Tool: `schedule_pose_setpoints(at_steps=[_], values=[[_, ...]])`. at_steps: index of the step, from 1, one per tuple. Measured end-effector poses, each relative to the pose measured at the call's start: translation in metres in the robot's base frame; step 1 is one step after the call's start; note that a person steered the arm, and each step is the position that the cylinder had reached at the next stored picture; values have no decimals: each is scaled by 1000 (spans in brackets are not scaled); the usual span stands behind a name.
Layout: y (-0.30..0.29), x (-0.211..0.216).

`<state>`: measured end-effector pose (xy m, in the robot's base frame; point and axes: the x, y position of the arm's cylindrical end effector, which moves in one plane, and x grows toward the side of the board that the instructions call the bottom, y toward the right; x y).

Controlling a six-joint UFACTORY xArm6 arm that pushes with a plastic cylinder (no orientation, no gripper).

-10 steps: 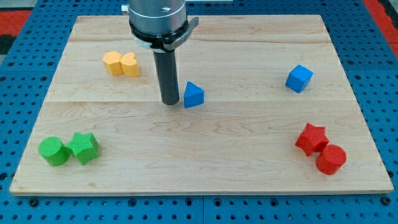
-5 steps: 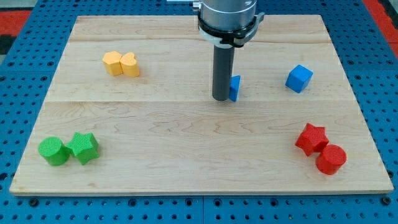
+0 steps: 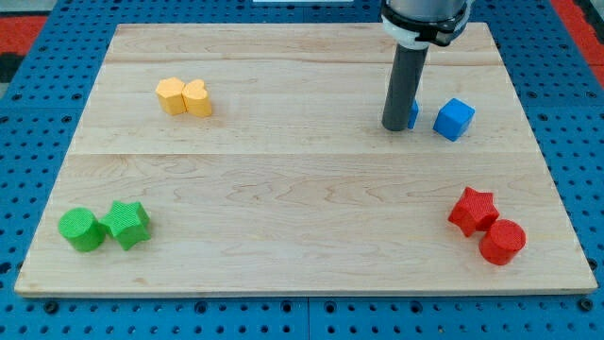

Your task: Move the blue triangle towards the top of the blue cube

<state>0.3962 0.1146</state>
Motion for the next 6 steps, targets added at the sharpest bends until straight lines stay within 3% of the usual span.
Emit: schedule_pose_setpoints(at_steps=[3, 6], values=[[-20, -45], [3, -45]])
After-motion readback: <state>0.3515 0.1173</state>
